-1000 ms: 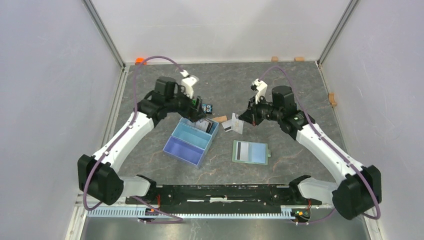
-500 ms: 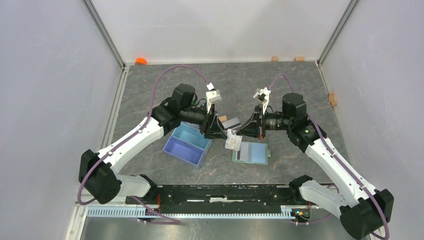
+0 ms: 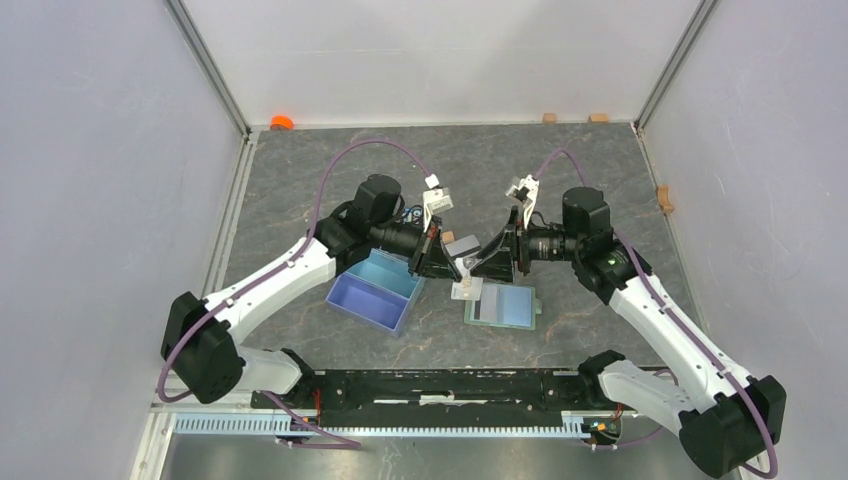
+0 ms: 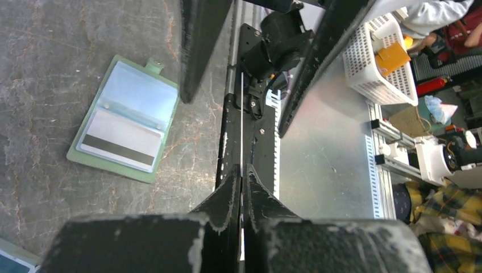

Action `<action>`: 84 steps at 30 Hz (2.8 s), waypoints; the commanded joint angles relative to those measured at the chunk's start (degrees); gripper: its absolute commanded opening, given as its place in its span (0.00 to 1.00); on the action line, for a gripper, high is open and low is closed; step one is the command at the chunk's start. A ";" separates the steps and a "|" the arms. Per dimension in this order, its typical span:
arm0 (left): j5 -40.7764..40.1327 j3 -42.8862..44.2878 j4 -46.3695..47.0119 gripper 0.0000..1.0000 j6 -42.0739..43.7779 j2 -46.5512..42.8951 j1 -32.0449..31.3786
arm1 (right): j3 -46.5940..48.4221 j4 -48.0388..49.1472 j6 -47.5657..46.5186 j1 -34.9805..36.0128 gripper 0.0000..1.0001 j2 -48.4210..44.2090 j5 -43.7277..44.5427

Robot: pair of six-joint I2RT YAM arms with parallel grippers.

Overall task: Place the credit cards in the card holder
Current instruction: Insert the credit card into the card holder.

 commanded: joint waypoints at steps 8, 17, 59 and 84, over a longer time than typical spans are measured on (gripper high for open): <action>-18.78 -0.94 5.99 0.02 -15.51 7.20 -5.08 | -3.13 -22.59 -3.46 -0.97 0.79 -2.11 47.05; -20.72 -0.58 14.96 0.02 -30.54 21.65 -9.65 | -14.55 -20.00 1.38 -0.99 0.70 -4.16 56.31; -15.40 1.65 20.76 0.02 -39.59 35.37 -7.19 | -24.75 -12.22 1.47 -0.89 0.00 1.41 65.88; -17.78 4.32 16.14 0.02 -34.88 39.19 -7.06 | -24.55 -12.47 1.36 -0.90 0.00 1.59 66.43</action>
